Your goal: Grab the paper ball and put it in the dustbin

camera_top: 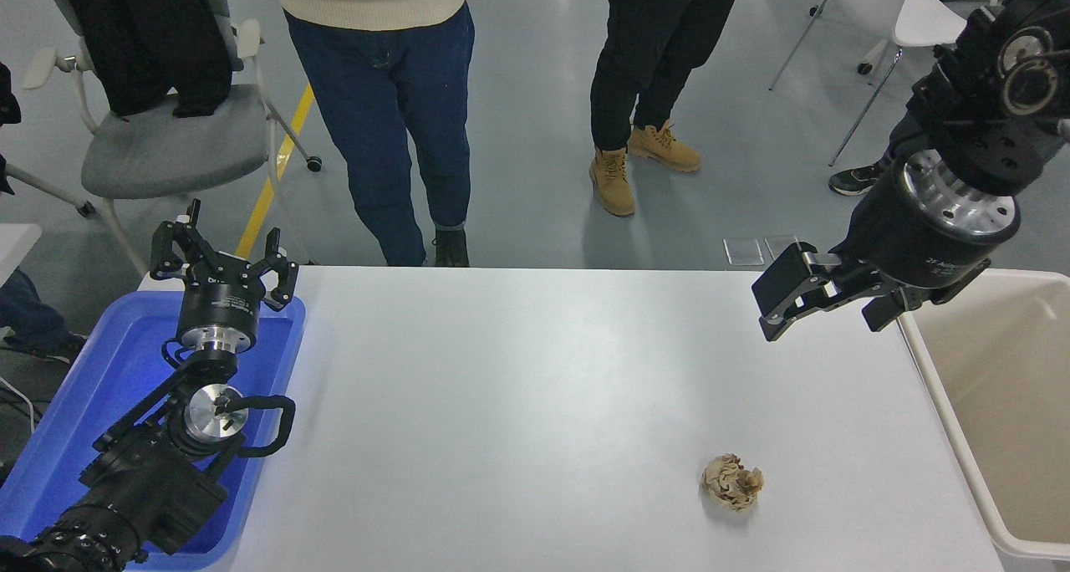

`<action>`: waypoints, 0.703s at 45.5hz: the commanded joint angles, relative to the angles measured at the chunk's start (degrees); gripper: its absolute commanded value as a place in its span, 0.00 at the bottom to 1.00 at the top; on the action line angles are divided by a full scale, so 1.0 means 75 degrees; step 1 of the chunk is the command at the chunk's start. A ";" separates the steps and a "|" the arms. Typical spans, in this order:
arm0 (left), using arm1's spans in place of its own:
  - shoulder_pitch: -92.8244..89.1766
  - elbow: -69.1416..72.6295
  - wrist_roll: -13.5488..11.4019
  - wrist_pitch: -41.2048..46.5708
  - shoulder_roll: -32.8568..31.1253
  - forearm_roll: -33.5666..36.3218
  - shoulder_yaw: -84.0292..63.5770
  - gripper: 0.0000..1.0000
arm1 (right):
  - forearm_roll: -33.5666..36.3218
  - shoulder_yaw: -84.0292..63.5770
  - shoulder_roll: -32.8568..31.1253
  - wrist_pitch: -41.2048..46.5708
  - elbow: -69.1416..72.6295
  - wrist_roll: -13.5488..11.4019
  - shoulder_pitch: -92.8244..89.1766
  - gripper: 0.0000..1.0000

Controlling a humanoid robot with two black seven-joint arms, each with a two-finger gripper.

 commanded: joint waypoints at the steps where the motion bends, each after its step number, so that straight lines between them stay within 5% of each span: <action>1: 0.0000 0.0006 0.0012 0.0000 0.0000 0.0009 -0.0012 0.99 | -0.0098 -0.0013 -0.0075 -0.0078 -0.0067 -0.0012 -0.0175 1.00; 32: 0.0000 -0.0006 -0.0012 0.0000 0.0000 -0.0002 -0.0012 0.99 | -0.0484 0.0911 -0.0356 -0.1942 -0.0536 -0.0001 -0.2705 1.00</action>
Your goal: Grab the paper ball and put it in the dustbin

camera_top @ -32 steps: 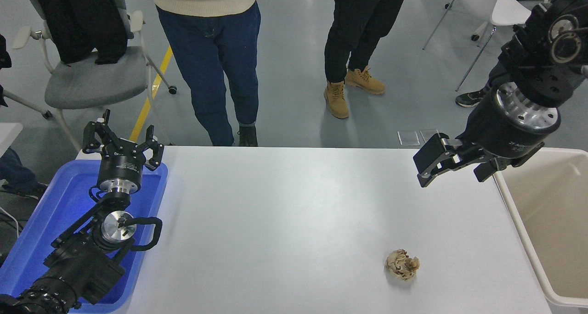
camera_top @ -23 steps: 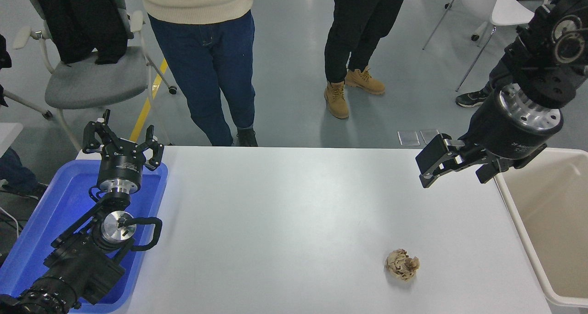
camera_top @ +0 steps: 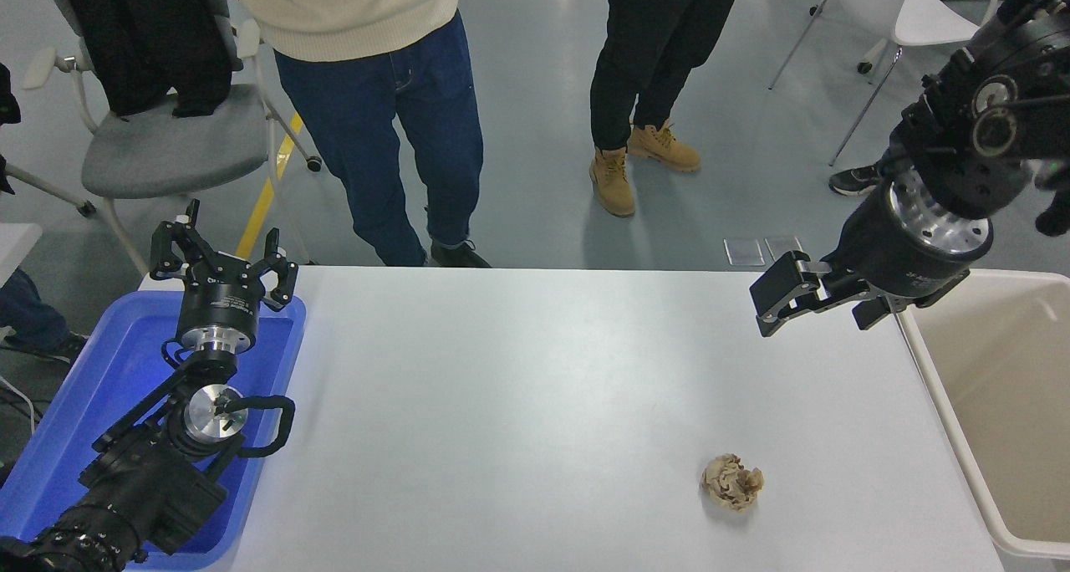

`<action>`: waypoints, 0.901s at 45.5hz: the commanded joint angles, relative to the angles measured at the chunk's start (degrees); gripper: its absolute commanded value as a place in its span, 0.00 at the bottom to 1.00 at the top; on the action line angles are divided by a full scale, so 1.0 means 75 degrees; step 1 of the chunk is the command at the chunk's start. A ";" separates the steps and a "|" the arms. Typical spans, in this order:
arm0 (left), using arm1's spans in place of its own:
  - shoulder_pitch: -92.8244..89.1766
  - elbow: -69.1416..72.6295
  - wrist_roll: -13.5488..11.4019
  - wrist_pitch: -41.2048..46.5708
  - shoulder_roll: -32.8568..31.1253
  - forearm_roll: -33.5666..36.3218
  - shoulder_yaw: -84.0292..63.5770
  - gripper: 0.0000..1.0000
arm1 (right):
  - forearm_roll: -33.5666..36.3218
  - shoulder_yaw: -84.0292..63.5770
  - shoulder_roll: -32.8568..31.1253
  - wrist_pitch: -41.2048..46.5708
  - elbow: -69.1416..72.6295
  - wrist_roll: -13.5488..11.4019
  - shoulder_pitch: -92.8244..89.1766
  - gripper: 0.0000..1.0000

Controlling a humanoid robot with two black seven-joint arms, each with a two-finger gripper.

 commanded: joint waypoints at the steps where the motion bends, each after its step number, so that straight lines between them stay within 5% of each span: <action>1: 0.0000 -0.0003 -0.0004 0.0000 -0.0001 0.0000 0.0002 0.99 | -0.0050 0.0525 -0.0199 -0.0644 -0.0096 0.0011 -0.1201 1.00; 10: 0.0000 -0.0003 -0.0004 0.0000 -0.0001 0.0000 0.0002 0.99 | -0.0120 0.1345 -0.0141 -0.1289 -0.0178 0.0011 -0.2642 1.00; 41: 0.0000 -0.0003 0.0008 0.0000 -0.0001 0.0000 0.0002 0.99 | -0.3671 0.2928 0.0035 -0.2110 -0.2639 0.0069 -0.6862 1.00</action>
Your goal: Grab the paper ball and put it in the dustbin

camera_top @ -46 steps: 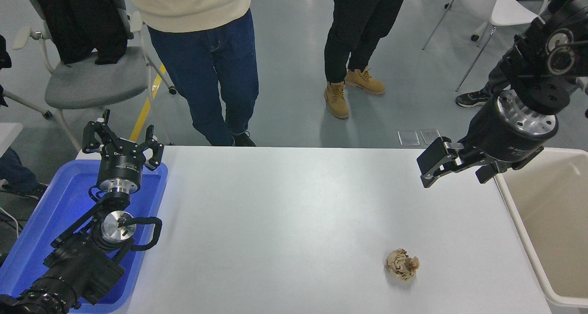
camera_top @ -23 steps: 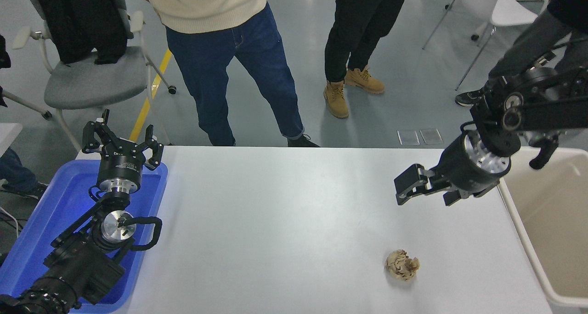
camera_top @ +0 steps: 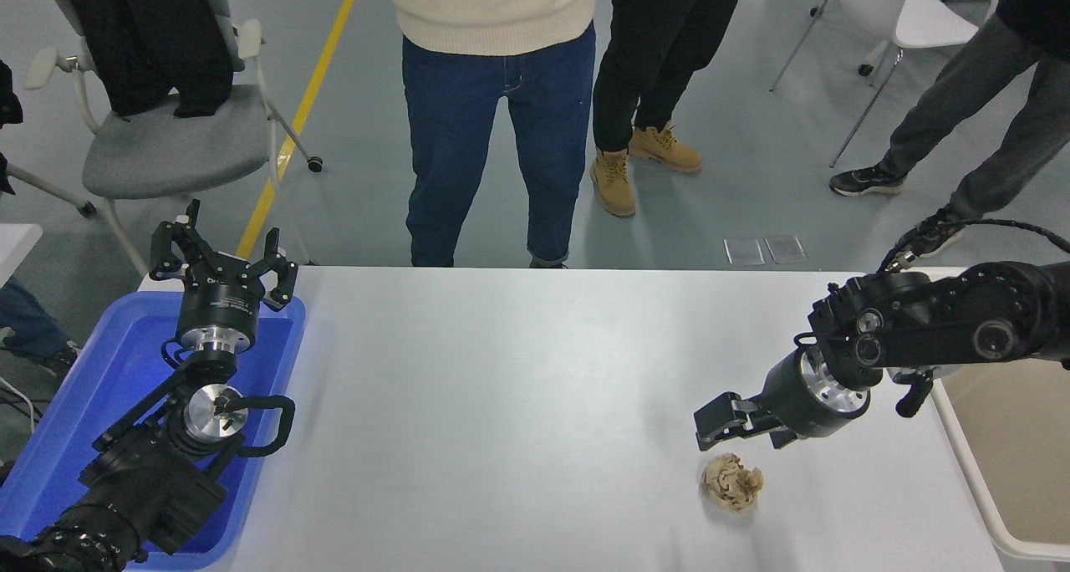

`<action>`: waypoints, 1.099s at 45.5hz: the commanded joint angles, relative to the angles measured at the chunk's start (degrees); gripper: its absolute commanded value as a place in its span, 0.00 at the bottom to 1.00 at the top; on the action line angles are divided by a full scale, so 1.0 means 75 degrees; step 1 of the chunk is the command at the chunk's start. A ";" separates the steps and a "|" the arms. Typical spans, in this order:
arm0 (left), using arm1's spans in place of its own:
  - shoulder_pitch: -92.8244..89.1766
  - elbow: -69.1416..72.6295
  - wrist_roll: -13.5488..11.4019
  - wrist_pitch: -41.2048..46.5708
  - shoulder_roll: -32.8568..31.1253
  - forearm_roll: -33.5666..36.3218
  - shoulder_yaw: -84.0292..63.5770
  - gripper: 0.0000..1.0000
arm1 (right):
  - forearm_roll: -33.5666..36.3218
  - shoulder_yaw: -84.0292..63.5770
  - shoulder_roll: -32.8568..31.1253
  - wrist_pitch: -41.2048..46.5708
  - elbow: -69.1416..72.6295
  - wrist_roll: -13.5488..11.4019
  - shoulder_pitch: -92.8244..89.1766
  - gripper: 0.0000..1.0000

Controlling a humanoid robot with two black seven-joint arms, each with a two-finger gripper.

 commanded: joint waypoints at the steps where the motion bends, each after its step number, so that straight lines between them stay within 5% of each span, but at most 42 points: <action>1: 0.0000 -0.0001 0.0010 0.0000 0.0000 0.0000 0.0000 0.99 | -0.1103 0.0440 0.0141 -0.0234 -0.0931 0.0028 -0.1281 1.00; 42: 0.0000 0.0010 -0.0002 0.0000 0.0000 0.0000 0.0000 0.99 | -0.1127 0.0874 0.0950 -0.0386 -0.2361 0.0051 -0.2559 0.98; 44: 0.0000 -0.0001 -0.0002 0.0000 0.0000 0.0000 0.0011 0.99 | -0.1127 0.0874 0.0938 -0.0386 -0.2361 0.0063 -0.2571 0.91; 47: 0.0000 -0.0001 -0.0002 0.0000 0.0000 0.0000 0.0000 0.99 | -0.1127 0.0862 0.0927 -0.0375 -0.2372 0.0133 -0.2582 0.62; 50: 0.0000 0.0010 -0.0002 0.0000 0.0000 0.0000 0.0000 0.99 | -0.1150 0.0816 0.0926 -0.0375 -0.2372 0.0320 -0.2571 0.44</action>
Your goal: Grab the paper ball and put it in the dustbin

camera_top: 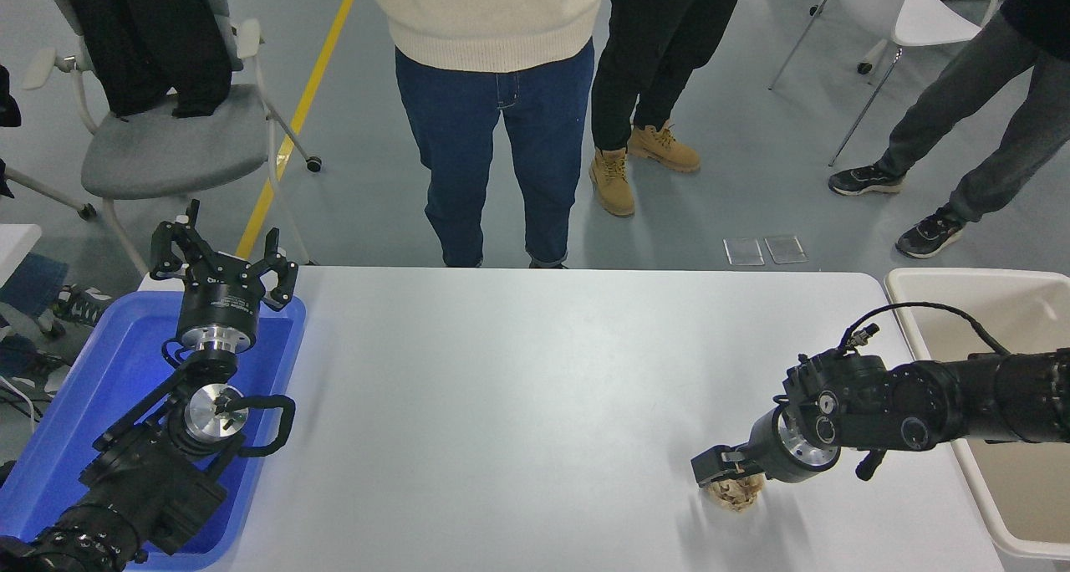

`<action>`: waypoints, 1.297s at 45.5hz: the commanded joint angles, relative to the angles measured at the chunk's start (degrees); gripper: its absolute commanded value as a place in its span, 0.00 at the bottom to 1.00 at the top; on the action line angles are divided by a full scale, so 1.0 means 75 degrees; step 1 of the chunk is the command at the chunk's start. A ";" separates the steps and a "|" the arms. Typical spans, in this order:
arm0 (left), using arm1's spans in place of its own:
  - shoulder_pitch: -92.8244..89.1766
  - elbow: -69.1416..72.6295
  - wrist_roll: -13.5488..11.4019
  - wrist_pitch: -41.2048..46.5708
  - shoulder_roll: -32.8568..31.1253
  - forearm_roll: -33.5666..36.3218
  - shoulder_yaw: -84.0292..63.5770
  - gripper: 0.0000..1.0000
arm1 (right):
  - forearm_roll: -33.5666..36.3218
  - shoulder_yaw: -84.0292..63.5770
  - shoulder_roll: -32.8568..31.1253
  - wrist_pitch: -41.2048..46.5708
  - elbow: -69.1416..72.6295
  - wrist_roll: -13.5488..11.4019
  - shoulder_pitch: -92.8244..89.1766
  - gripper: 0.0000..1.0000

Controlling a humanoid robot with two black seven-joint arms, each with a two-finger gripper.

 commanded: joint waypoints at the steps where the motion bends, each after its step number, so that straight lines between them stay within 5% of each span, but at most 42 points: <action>1: 0.0000 0.0011 0.0000 0.0000 0.0000 0.0000 -0.0005 0.99 | -0.0066 -0.0042 0.0022 -0.0007 -0.0135 0.0297 -0.0138 0.37; 8: 0.0000 0.0000 0.0000 0.0000 0.0000 0.0000 0.0007 0.99 | -0.0265 -0.0054 -0.0001 -0.0007 -0.0170 0.0344 -0.0092 0.00; 21: -0.0012 0.0000 0.0012 0.0000 0.0000 0.0012 0.0007 0.99 | -0.0160 -0.0581 -0.0809 0.0134 0.0497 0.0344 0.1184 0.00; 36: -0.0012 0.0000 0.0012 0.0000 0.0000 0.0012 0.0007 0.99 | 0.0156 -0.2489 -0.2603 0.1399 0.3379 0.0332 0.6068 0.00; 59: 0.0000 0.0000 0.0012 0.0000 0.0000 0.0012 0.0018 0.99 | 0.0391 -0.4648 -0.2791 0.2185 0.4107 0.0321 0.9635 0.00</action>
